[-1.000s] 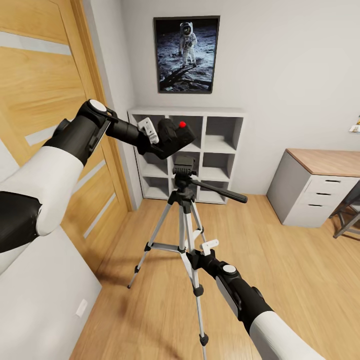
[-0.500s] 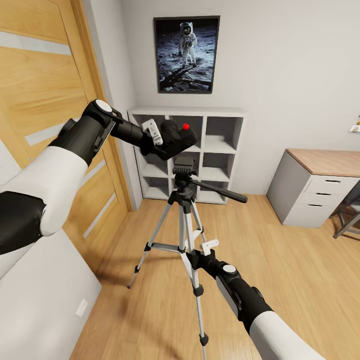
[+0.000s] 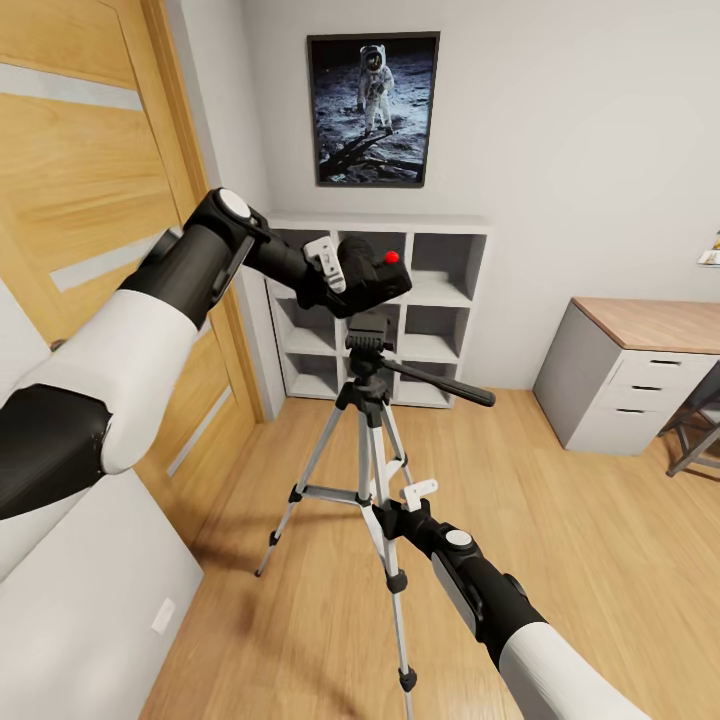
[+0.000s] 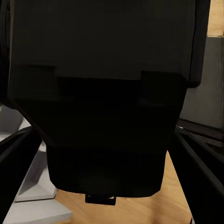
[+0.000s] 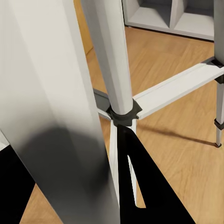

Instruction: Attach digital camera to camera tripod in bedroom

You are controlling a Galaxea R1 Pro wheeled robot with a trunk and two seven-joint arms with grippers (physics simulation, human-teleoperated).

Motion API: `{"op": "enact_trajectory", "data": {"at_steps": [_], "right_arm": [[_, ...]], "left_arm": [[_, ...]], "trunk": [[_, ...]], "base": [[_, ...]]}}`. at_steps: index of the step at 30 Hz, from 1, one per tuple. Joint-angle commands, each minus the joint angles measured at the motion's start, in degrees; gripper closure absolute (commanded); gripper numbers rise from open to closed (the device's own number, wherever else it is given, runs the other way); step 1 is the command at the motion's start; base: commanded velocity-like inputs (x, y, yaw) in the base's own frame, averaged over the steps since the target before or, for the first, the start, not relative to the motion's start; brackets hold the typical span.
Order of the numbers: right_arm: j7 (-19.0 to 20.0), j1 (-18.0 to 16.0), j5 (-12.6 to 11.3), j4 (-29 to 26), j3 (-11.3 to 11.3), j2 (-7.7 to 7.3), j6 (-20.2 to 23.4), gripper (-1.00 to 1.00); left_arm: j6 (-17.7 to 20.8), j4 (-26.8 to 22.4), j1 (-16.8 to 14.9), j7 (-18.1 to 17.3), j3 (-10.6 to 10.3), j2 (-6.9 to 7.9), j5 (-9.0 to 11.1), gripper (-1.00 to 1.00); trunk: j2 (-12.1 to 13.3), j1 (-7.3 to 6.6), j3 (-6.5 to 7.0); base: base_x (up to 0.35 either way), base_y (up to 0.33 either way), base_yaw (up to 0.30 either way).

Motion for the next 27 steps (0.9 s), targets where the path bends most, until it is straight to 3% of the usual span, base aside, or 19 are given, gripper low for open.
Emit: {"op": "enact_trajectory", "data": {"at_steps": [1,27], "right_arm": [[0.0,0.0,0.2,0.1,0.1,-0.01,0.8,1.0],[0.0,0.0,0.1,0.2,0.1,0.01,0.7,1.0]], "left_arm": [[0.8,-0.3,0.0,-0.4,0.0,-0.04,0.3,1.0],[0.9,-3.4,-0.1,-2.5,0.0,0.39,0.4,1.0]], "trunk": [[-0.1,0.04,-0.12],[-0.1,0.04,-0.12]], "base": [[0.0,0.0,0.0],[0.0,0.0,0.0]]}}
